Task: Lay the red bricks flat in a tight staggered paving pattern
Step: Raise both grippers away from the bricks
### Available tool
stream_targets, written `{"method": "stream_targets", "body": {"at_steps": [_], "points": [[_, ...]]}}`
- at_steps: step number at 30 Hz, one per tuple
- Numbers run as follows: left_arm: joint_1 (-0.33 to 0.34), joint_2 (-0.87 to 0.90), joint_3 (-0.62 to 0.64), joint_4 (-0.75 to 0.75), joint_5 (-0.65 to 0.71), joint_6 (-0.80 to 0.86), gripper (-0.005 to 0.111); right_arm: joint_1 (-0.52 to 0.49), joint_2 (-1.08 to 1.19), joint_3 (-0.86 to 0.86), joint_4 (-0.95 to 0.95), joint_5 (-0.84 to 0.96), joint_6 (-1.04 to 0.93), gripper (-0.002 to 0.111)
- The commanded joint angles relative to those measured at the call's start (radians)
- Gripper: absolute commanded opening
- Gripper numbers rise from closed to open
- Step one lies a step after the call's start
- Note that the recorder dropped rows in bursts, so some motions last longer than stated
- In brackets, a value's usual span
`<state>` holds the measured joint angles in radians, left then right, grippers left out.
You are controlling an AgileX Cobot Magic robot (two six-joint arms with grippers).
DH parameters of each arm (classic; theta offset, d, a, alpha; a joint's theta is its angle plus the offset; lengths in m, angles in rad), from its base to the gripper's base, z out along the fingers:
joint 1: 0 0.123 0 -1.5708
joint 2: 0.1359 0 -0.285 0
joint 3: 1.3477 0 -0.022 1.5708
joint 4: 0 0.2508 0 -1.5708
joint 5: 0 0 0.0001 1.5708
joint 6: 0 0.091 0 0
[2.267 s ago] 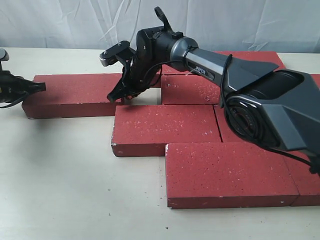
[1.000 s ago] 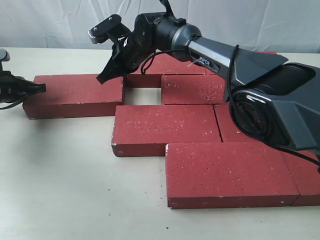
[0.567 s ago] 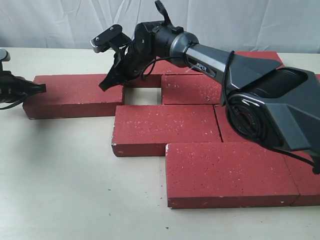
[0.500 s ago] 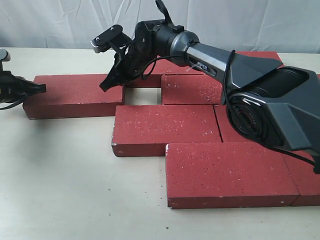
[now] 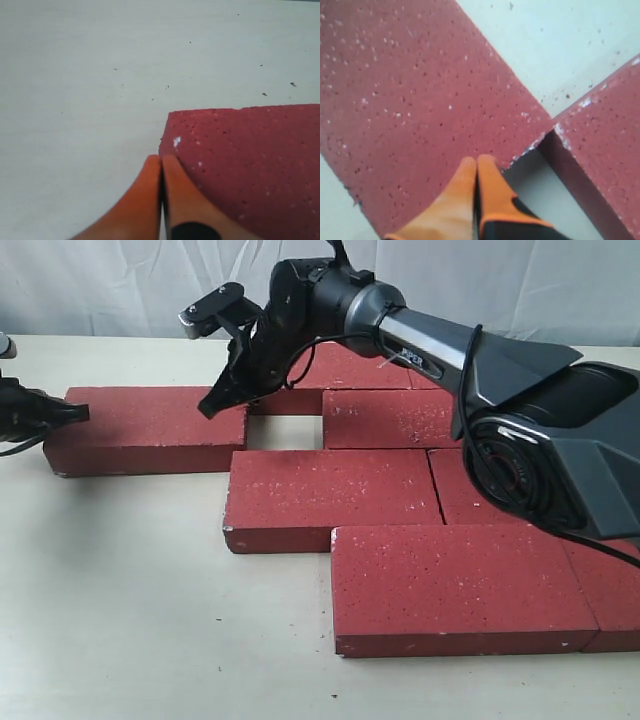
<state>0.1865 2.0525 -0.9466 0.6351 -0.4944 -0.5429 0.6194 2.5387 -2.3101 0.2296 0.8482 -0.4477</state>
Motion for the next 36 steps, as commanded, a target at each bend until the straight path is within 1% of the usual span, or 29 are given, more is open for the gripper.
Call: {"method": "stream_targets", "body": {"at_steps": [1, 5, 8, 10, 13, 15, 16, 18, 19, 20, 22, 23, 24, 25, 26, 27, 28, 29, 30, 31, 32, 33, 35, 36], "points": [[0.024, -0.042, -0.001, 0.016, 0.034, -0.007, 0.000, -0.001, -0.032, 0.002, -0.002, -0.002, -0.004, -0.001], [0.030, -0.054, -0.001, -0.009, 0.061, -0.007, 0.000, -0.007, -0.083, 0.002, -0.073, 0.080, 0.000, -0.001], [0.030, -0.051, -0.001, -0.009, 0.093, -0.006, 0.000, -0.012, -0.108, 0.002, -0.067, 0.175, 0.003, -0.001], [0.030, -0.051, -0.001, -0.009, 0.107, 0.001, 0.000, -0.013, -0.125, 0.002, -0.101, 0.233, 0.003, -0.001], [0.030, -0.051, -0.001, -0.011, 0.070, -0.003, 0.000, -0.022, -0.141, 0.002, -0.173, 0.248, 0.036, -0.001], [0.019, -0.051, -0.001, 0.001, 0.034, -0.077, 0.000, -0.032, -0.150, 0.002, -0.191, 0.258, 0.061, -0.001], [0.010, -0.051, -0.001, 0.034, -0.005, -0.119, 0.000, -0.039, -0.155, 0.002, -0.193, 0.278, 0.061, -0.001], [-0.015, -0.051, -0.015, 0.148, -0.084, -0.149, 0.000, -0.049, -0.157, 0.002, -0.193, 0.313, 0.061, -0.001], [-0.038, -0.051, -0.038, 0.197, -0.069, -0.180, 0.000, -0.049, -0.159, 0.002, -0.193, 0.335, 0.051, -0.001], [-0.061, -0.051, -0.065, 0.217, -0.022, -0.204, 0.000, -0.049, -0.161, 0.002, -0.206, 0.357, 0.044, -0.001], [-0.128, -0.047, -0.167, 0.232, 0.178, -0.235, 0.000, -0.049, -0.172, 0.002, -0.213, 0.373, 0.033, -0.001], [-0.163, -0.043, -0.208, 0.232, 0.253, -0.235, 0.000, -0.049, -0.179, 0.002, -0.213, 0.373, 0.033, -0.001], [-0.225, -0.030, -0.303, 0.237, 0.353, -0.235, 0.000, -0.049, -0.198, 0.004, -0.213, 0.373, 0.033, -0.001], [-0.247, -0.020, -0.336, 0.244, 0.373, -0.235, 0.000, -0.049, -0.209, 0.009, -0.213, 0.373, 0.033, -0.001], [-0.296, 0.008, -0.420, 0.255, 0.435, -0.235, 0.000, -0.049, -0.242, 0.044, -0.213, 0.373, 0.030, -0.001], [-0.313, 0.024, -0.455, 0.255, 0.477, -0.235, 0.000, -0.049, -0.256, 0.067, -0.213, 0.359, 0.030, -0.001], [-0.350, 0.069, -0.540, 0.255, 0.585, -0.230, 0.000, -0.056, -0.300, 0.142, -0.223, 0.311, 0.030, -0.001], [-0.363, 0.088, -0.577, 0.253, 0.622, -0.210, 0.000, -0.060, -0.320, 0.190, -0.223, 0.284, 0.030, -0.001], [-0.391, 0.132, -0.642, 0.209, 0.708, -0.117, 0.000, -0.082, -0.376, 0.310, -0.221, 0.192, 0.030, -0.001], [-0.406, 0.164, -0.688, 0.119, 0.752, 0.005, 0.000, -0.104, -0.427, 0.406, -0.198, 0.103, 0.033, -0.001], [-0.411, 0.186, -0.723, -0.005, 0.788, 0.116, 0.000, -0.120, -0.476, 0.507, -0.160, 0.031, 0.033, -0.001], [-0.411, 0.213, -0.775, -0.165, 0.834, 0.284, 0.000, -0.135, -0.525, 0.625, -0.125, -0.065, 0.033, -0.001], [-0.411, 0.257, -0.866, -0.517, 0.943, 0.630, 0.000, -0.142, -0.634, 0.827, -0.115, -0.215, 0.033, -0.001], [-0.411, 0.273, -0.904, -0.618, 0.970, 0.716, 0.000, -0.142, -0.675, 0.910, -0.115, -0.288, 0.033, -0.001]]}}
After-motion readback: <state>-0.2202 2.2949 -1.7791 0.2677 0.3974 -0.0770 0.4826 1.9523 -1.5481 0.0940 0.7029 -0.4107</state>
